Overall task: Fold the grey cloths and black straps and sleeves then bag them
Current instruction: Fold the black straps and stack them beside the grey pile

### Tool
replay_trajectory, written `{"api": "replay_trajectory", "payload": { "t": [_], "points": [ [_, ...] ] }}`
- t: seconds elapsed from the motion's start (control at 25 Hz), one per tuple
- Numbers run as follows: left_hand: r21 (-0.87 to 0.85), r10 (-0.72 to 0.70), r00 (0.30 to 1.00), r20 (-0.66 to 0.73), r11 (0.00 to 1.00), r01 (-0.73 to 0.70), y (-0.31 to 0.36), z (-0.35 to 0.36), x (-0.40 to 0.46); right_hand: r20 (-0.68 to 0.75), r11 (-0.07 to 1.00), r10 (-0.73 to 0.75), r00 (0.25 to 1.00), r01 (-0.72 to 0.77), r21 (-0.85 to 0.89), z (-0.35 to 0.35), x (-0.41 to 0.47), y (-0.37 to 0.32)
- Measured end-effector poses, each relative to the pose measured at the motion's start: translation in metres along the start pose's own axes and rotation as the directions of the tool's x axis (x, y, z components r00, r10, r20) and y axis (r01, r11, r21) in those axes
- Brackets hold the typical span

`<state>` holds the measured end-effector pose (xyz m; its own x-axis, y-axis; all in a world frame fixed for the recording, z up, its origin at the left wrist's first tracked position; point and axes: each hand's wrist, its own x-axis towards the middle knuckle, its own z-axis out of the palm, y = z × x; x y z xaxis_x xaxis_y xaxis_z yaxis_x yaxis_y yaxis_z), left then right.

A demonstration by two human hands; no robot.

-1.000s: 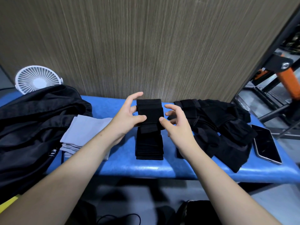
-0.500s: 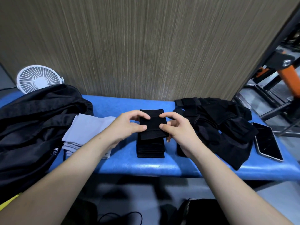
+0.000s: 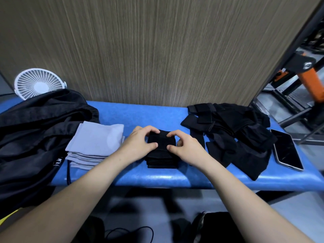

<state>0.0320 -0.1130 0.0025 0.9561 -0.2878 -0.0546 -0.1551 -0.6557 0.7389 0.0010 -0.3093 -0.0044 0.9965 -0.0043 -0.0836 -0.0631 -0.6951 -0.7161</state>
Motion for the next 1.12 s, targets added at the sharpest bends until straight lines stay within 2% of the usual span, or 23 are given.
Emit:
{"api": "replay_trajectory", "payload": {
  "t": [0.28,0.36,0.48,0.56,0.64,0.8,1.12],
  "points": [
    [0.055,-0.121,0.990,0.067,0.991,0.118,0.004,-0.004,-0.005,0.056,0.992,0.054,0.997,-0.060,0.114,-0.005,-0.002,-0.001],
    [0.118,-0.098,0.993,0.066,0.989,0.089,0.003,-0.004,-0.006,0.080,0.984,0.068,0.995,-0.080,0.159,-0.005,-0.001,-0.001],
    [0.299,-0.055,0.998,0.042,0.953,0.040,-0.003,-0.010,-0.008,0.127,0.971,0.066,0.990,-0.093,0.219,0.001,0.000,-0.008],
    [0.391,-0.026,1.000,0.016,0.920,0.018,-0.006,-0.016,-0.012,0.147,0.977,0.047,0.988,-0.076,0.197,0.007,0.001,-0.015],
    [0.415,0.045,0.998,-0.038,0.909,-0.025,-0.011,-0.021,-0.015,0.157,0.984,0.027,0.987,-0.054,0.170,0.011,0.001,-0.023],
    [0.407,0.194,0.979,-0.070,0.901,-0.150,-0.015,-0.024,-0.018,0.182,0.968,0.003,0.983,-0.048,0.245,0.024,0.005,-0.032],
    [0.577,0.235,0.969,-0.079,0.803,-0.147,-0.023,-0.037,-0.015,0.283,0.910,-0.031,0.959,-0.090,0.405,0.039,0.010,-0.040]
  ]
}}
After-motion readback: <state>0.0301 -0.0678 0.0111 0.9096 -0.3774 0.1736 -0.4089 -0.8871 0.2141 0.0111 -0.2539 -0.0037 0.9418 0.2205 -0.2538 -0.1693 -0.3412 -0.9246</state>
